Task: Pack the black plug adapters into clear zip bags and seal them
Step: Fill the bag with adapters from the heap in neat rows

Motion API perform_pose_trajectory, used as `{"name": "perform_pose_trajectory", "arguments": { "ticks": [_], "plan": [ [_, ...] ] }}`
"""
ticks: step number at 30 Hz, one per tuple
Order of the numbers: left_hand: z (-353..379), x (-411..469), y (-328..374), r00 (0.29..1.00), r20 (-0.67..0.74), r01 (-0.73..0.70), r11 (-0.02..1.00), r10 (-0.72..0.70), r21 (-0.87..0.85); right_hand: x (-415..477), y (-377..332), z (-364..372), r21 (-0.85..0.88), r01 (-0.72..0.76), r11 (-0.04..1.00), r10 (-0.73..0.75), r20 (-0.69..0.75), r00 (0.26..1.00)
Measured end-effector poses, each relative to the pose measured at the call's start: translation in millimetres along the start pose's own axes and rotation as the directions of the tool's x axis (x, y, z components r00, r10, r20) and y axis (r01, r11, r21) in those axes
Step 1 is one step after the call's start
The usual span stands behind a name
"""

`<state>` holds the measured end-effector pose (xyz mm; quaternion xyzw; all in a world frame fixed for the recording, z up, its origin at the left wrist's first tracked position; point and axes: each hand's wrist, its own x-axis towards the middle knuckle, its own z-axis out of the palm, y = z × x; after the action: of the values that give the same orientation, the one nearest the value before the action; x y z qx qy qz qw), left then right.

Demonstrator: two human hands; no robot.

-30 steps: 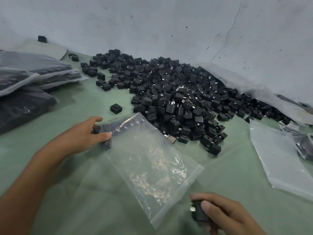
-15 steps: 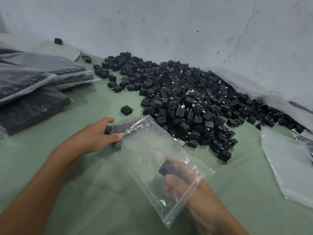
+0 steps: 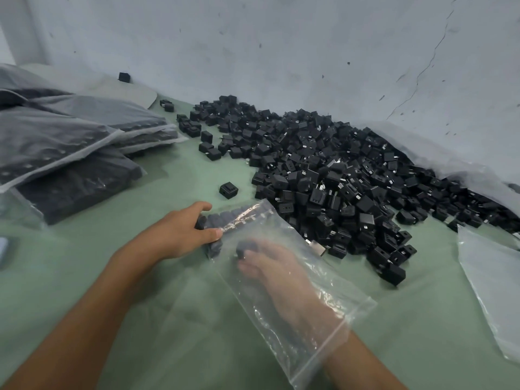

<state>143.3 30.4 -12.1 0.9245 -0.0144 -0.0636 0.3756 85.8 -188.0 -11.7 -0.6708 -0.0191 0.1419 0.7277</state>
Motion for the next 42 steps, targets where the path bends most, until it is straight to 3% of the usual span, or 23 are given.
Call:
{"name": "perform_pose_trajectory", "arguments": {
  "ticks": [2,5,9,12,18,22,25,27,29,33,36,42],
  "plan": [
    [0.5,0.2,1.4,1.000,0.007,-0.030,0.999,0.030,-0.015,7.8,0.2,4.9,0.055,0.031,0.998,-0.033,0.040,0.999],
    [1.0,-0.5,3.8,0.998,0.028,-0.054,0.997,0.055,-0.053,20.6,7.3,9.8,0.082,0.071,0.994,-0.069,-0.030,0.997],
    [-0.2,-2.0,3.9,0.998,0.041,-0.052,0.997,0.055,-0.057,32.3,19.6,12.9,-0.153,0.142,0.978,-0.147,-0.022,0.989],
    [-0.8,-3.1,3.8,0.998,0.041,-0.050,0.998,0.052,-0.049,35.1,24.3,12.6,-0.392,0.232,0.890,-0.254,-0.005,0.967],
    [-2.4,-5.4,5.1,0.998,0.044,-0.049,0.999,0.050,-0.014,33.2,28.2,16.4,-0.426,0.331,0.842,-0.361,0.011,0.933],
    [-4.0,-6.8,6.4,0.998,0.043,-0.048,0.999,0.047,0.010,28.9,20.5,20.0,-0.519,0.427,0.740,-0.487,0.024,0.873],
    [-4.9,-8.7,8.9,0.998,0.043,-0.037,0.999,0.037,0.005,33.1,19.6,16.1,-0.601,0.317,0.734,-0.382,0.022,0.924],
    [-3.6,-9.6,10.7,0.998,0.056,-0.041,0.999,0.042,-0.015,36.0,14.2,9.0,-0.715,0.184,0.675,-0.275,-0.011,0.961],
    [-2.0,-10.3,12.2,0.996,0.065,-0.053,0.998,0.054,-0.016,31.6,8.8,5.4,-0.740,0.164,0.653,-0.221,0.020,0.975],
    [-2.4,-10.2,12.9,0.996,0.065,-0.062,0.998,0.062,-0.004,16.7,5.2,14.7,-0.432,0.175,0.885,-0.175,0.041,0.984],
    [-3.4,-9.8,12.3,0.996,0.067,-0.066,0.998,0.065,0.007,25.9,11.3,17.5,-0.619,0.135,0.774,-0.201,-0.038,0.979],
    [-4.9,-10.8,11.8,0.996,0.055,-0.074,0.997,0.074,0.003,31.4,16.7,18.0,-0.726,0.090,0.682,-0.182,-0.049,0.982]
  ]
}}
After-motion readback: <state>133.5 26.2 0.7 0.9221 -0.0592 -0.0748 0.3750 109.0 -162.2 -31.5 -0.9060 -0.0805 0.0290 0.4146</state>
